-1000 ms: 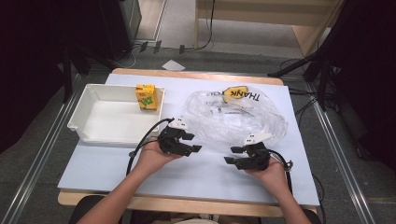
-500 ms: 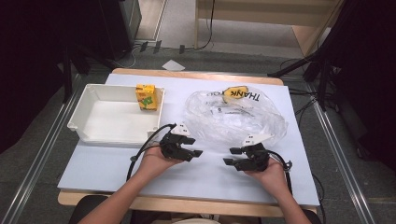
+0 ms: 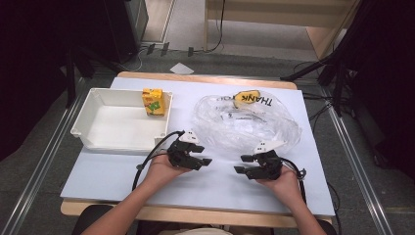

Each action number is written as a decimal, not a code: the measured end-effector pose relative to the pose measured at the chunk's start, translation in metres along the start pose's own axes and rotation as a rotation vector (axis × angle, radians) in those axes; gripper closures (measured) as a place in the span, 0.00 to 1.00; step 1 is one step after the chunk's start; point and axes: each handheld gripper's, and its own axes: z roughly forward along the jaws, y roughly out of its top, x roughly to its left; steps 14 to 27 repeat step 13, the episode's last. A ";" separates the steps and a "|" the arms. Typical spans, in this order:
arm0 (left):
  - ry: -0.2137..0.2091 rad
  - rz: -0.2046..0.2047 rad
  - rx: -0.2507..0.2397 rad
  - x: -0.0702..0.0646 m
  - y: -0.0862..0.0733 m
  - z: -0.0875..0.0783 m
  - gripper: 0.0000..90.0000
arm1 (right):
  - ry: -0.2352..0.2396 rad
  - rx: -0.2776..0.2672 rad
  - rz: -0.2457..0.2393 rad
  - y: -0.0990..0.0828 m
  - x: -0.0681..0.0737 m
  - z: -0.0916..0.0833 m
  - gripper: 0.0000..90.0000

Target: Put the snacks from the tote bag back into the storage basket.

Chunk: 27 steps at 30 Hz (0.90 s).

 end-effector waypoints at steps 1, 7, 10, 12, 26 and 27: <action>-0.003 -0.003 0.001 0.000 0.000 0.000 0.47 | -0.001 0.000 0.000 0.000 0.000 0.000 0.53; -0.002 -0.009 0.008 0.002 -0.001 0.001 0.47 | -0.003 0.001 -0.002 0.000 0.000 0.000 0.53; -0.006 -0.013 0.010 0.002 -0.003 0.003 0.47 | -0.004 0.003 -0.004 0.000 0.001 0.000 0.53; -0.002 -0.003 0.019 0.002 -0.004 0.005 0.47 | -0.005 0.004 -0.006 0.000 0.001 0.000 0.53; -0.002 -0.003 0.019 0.002 -0.004 0.005 0.47 | -0.005 0.004 -0.006 0.000 0.001 0.000 0.53; -0.002 -0.003 0.019 0.002 -0.004 0.005 0.47 | -0.005 0.004 -0.006 0.000 0.001 0.000 0.53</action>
